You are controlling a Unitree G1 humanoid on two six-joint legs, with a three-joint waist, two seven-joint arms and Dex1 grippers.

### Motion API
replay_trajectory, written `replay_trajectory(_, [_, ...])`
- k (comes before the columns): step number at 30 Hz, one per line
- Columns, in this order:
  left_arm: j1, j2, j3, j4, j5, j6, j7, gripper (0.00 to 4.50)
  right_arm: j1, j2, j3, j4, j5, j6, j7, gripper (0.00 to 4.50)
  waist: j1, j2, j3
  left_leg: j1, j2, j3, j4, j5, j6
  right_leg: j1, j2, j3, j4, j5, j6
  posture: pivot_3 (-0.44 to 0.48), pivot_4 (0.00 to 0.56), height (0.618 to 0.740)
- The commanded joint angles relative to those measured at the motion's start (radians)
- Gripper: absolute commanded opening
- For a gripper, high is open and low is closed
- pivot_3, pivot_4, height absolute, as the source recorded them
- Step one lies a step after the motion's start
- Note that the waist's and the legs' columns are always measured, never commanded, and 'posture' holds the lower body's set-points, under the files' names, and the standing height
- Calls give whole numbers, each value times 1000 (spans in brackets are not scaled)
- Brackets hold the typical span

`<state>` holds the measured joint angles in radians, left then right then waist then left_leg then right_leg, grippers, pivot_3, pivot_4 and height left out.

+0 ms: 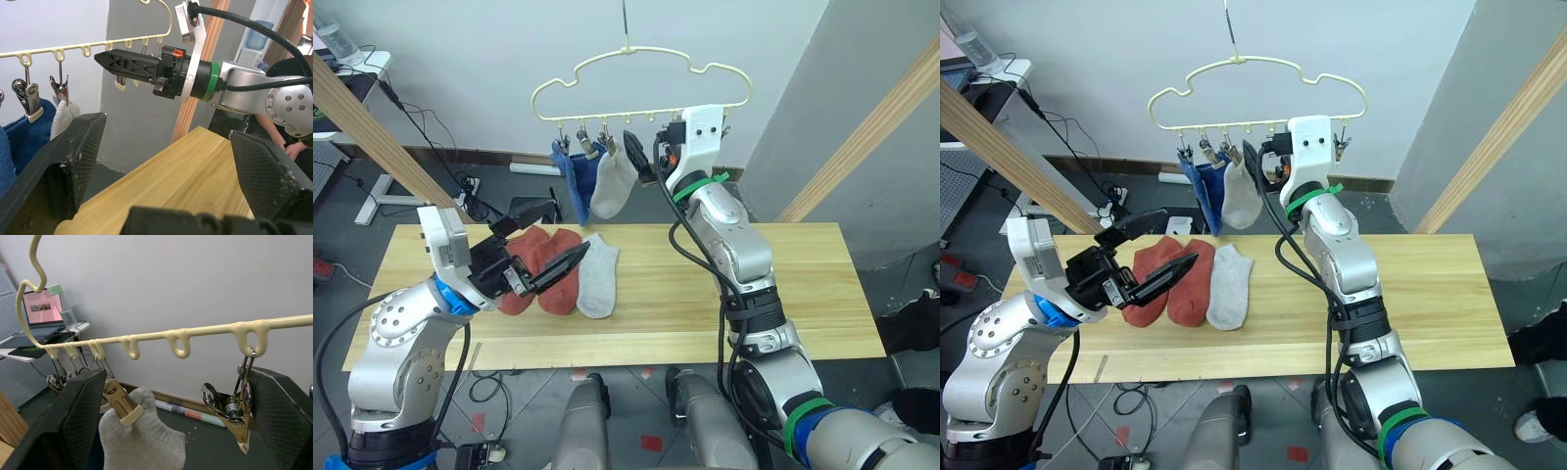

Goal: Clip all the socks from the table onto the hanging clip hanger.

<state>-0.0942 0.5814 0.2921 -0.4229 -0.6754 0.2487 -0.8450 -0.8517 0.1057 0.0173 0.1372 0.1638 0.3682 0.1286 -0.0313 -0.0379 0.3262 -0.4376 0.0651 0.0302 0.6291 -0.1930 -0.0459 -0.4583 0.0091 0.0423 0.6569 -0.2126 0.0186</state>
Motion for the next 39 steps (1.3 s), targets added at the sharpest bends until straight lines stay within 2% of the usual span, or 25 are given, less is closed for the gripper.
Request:
replay_trajectory(1, [-2, 5, 3, -32, 2, -20, 2, 4500, -25, 11, -14, -27, 32, -4, 8, 4475, 0, 0, 0, 0, 0, 0, 0, 0, 0, 0, 0, 0, 0, 0, 0, 18, 323, 740])
replay_trajectory(7, [-7, 5, 0, -29, 3, -21, 6, 4500, -25, 12, -14, -28, 46, 12, 9, 4475, 0, 0, 0, 0, 0, 0, 0, 0, 0, 0, 0, 0, 0, 0, 0, 20, 324, 740])
replay_trajectory(10, [-1, 7, -1, -36, 1, -15, 7, 4500, -24, 8, -16, -26, 42, 10, 4, 3864, 0, 0, 0, 0, 0, 0, 0, 0, 0, 0, 0, 0, 0, 0, 0, 22, 323, 740])
replay_trajectory(12, [7, 8, 3, -40, -1, -14, 6, 4500, -25, 7, -16, -26, 38, 10, -1, 3210, 0, 0, 0, 0, 0, 0, 0, 0, 0, 0, 0, 0, 0, 0, 0, 20, 323, 740])
replay_trajectory(34, [8, 5, 0, -28, 11, -30, -8, 4500, -34, 31, -45, -27, 86, 31, -8, 3210, 0, 0, 0, 0, 0, 0, -1, 0, 0, 0, 0, 0, 0, 0, 0, 23, 314, 740])
replay_trajectory(37, [11, 4, 0, -25, 14, -35, -9, 4500, -35, 31, -55, -26, 93, 34, -18, 2574, 0, 0, 0, 0, 0, 0, -1, 0, 0, 0, 0, 0, 0, 0, 0, 22, 313, 740])
replay_trajectory(39, [12, 4, -2, -24, 14, -36, -9, 4500, -36, 29, -55, -25, 96, 35, -20, 1862, 0, 0, 0, 0, 0, 0, -1, 0, 0, 0, 0, 0, -1, 0, 0, 22, 314, 740])
